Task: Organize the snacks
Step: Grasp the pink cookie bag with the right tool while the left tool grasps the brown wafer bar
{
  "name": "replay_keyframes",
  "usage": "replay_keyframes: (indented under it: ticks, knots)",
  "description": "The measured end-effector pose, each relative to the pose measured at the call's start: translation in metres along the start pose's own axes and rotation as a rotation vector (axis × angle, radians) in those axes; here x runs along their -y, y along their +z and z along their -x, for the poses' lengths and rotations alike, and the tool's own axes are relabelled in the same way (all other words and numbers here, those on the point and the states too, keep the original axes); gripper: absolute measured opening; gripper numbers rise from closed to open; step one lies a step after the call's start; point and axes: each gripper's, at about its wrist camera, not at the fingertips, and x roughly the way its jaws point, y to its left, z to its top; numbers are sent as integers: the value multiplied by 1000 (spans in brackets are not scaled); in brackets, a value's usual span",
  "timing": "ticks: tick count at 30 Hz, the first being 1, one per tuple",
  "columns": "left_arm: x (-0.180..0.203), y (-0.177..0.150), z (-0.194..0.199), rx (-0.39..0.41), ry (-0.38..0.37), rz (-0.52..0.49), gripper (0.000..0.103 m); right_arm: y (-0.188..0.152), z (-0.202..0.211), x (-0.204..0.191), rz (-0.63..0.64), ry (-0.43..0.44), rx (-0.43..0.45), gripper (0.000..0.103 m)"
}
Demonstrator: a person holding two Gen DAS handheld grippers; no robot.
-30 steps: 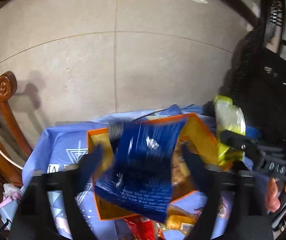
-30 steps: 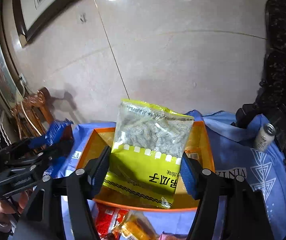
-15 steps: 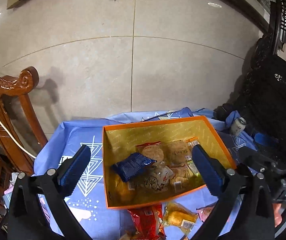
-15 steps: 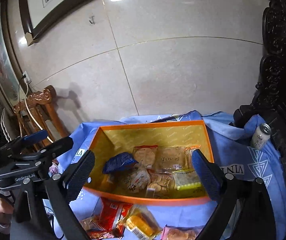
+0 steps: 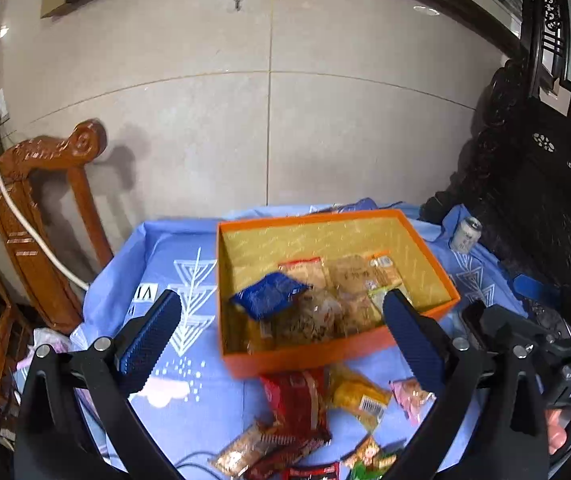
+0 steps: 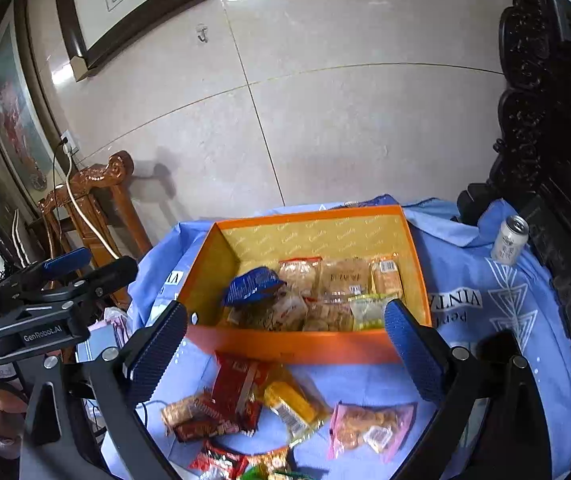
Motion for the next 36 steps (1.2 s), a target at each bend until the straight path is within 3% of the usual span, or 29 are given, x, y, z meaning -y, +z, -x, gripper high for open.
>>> replay_keyframes:
  ticks: [4,10,16,23,28,33,36]
  knots:
    - [-9,-29,9,-24,-3,32,99,-24,2,11,5,-24,-31,99]
    - [-27,-77,10,-86,-18,108,99,-79,-23,38,6,-86,-164,99]
    - [-32,-110,8,-125,-18,82,99,-121,-56,52,39,-81,-265,99]
    - [-46,-126,4,-163,2,95,99,-129,-91,52,319,9,-338,99]
    - [-53,-132,1,-186,10,127,99,-127,-121,57,507,61,-443,99]
    - [-57,-133,0,-193,34,112,99,-131,-146,58,623,101,-515,99]
    - [-60,-136,0,-200,34,92,99,-134,-154,58,630,121,-548,96]
